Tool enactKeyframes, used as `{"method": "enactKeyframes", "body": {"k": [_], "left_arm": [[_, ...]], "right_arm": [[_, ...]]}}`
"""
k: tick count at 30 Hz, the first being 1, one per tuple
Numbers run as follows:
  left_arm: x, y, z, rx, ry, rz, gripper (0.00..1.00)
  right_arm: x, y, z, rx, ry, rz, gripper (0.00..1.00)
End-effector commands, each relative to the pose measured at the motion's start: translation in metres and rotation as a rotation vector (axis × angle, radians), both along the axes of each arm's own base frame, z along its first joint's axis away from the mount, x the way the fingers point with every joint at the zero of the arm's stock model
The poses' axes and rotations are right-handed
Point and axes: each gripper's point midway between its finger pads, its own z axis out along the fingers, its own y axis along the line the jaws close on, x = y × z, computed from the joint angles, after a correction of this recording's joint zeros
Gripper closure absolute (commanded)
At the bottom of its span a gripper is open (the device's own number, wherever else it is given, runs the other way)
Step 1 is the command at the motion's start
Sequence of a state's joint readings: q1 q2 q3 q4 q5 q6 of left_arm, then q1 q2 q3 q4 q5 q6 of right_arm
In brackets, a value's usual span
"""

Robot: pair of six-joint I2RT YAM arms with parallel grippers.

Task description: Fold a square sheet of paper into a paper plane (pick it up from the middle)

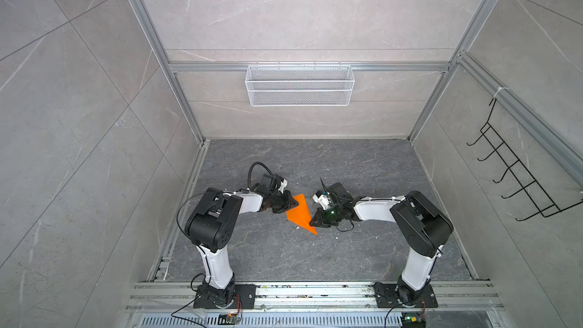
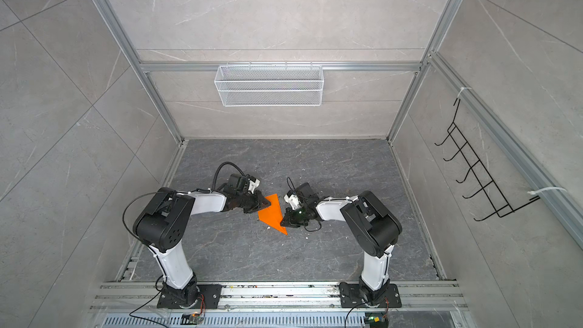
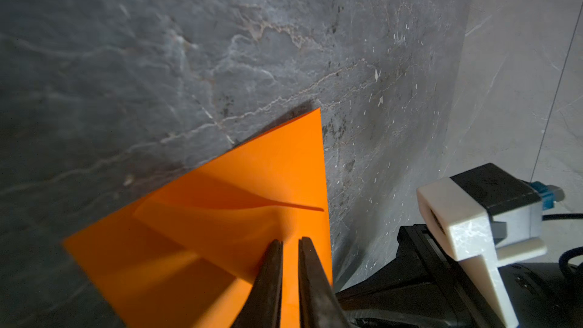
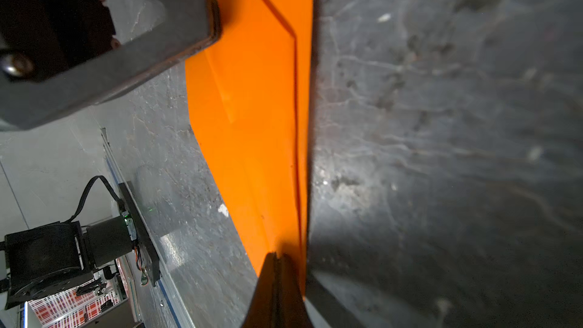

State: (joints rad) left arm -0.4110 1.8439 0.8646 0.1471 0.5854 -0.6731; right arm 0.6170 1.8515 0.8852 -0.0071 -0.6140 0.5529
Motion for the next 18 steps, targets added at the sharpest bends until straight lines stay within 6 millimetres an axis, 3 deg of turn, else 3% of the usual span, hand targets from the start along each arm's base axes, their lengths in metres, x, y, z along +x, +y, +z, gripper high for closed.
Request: {"method": "enactKeyframes", "body": {"k": [1,13,15,18], "left_arm": [[0.004,0.002,-0.003,-0.03,-0.048,-0.031,0.84],[0.004,0.034,-0.032,0.043,-0.035,0.025,0.84],[0.004,0.034,-0.031,0.044,-0.037,0.021,0.84],[0.003,0.035,-0.032,0.043,-0.026,0.023,0.86]], "right_arm": [[-0.019,-0.034,-0.054,-0.212,0.082,-0.025,0.94],[-0.019,-0.036,-0.054,-0.21,0.082,-0.032,0.94],[-0.015,-0.031,-0.046,-0.18,0.061,-0.025,0.94],[-0.003,-0.017,-0.018,-0.106,-0.002,-0.012,0.94]]}}
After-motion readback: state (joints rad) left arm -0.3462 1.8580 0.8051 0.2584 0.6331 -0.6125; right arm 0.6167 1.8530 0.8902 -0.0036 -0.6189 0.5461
